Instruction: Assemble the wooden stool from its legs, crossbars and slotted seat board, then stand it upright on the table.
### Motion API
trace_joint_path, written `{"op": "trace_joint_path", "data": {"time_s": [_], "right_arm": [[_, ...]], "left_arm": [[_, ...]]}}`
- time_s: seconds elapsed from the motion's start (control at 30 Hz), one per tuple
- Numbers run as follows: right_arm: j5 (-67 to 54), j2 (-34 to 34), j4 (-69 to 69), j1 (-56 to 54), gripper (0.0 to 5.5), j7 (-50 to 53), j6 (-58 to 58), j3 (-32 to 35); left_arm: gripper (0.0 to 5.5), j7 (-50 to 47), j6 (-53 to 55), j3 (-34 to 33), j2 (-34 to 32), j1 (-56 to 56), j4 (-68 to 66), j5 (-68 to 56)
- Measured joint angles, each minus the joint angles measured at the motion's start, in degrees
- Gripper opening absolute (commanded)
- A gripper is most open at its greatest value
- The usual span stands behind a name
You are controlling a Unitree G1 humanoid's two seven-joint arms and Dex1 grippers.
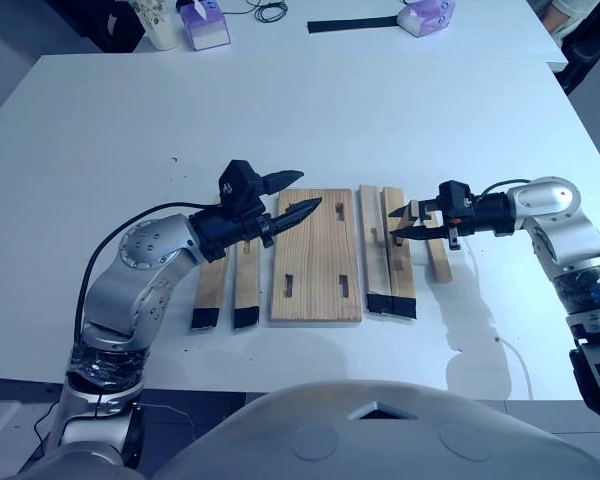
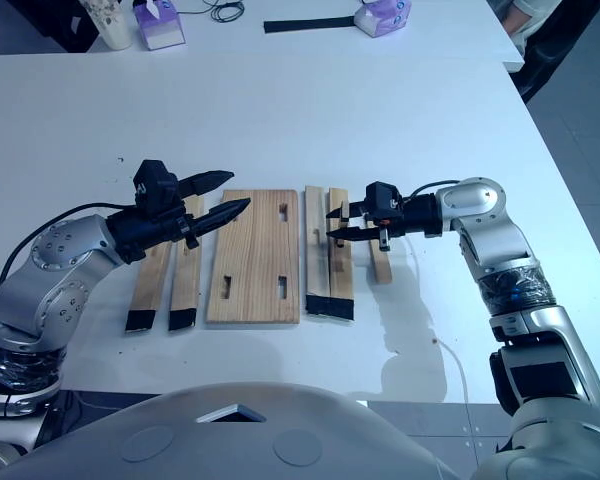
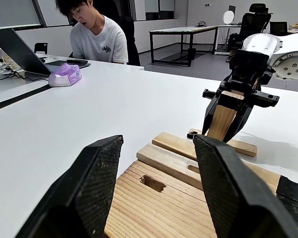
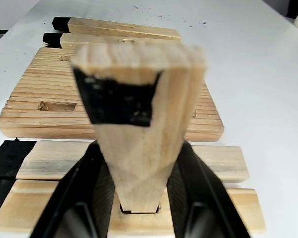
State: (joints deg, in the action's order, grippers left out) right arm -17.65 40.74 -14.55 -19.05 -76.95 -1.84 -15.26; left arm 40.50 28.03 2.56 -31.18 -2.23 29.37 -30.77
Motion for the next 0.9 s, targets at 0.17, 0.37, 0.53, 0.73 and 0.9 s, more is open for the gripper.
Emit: {"op": "trace_joint_path", "data": {"time_s": [0.17,0.37,0.53,0.73,0.9], "right_arm": [[-0.2,0.0,0.0,0.9,1.67,1.2,0.0,0.4],[2.9,-0.9,-3.6,4.7,2.61,2.4,3.2,-0.6],[2.2,-2.4,-3.3,4.4,3.03,3.7,5.7,1.2],[1.6,-1.9,-0.9,4.1,3.03,4.3,6.4,5.2],[-4.1,0.5,10.9,4.9,3.03,5.1,11.7,11.5]], "left_arm": [[2.63,0.0,0.0,0.0,0.0,-0.1,-0.2,0.2],[2.63,-0.2,-0.1,0.0,0.2,-0.2,-0.4,1.0],[2.63,0.0,-0.1,0.0,0.2,-0.7,-0.6,1.0],[2.63,-0.1,-0.2,-0.1,0.2,-0.7,-0.7,1.2],[2.63,-0.3,-1.3,-0.2,0.3,-0.5,-0.7,1.5]]}}
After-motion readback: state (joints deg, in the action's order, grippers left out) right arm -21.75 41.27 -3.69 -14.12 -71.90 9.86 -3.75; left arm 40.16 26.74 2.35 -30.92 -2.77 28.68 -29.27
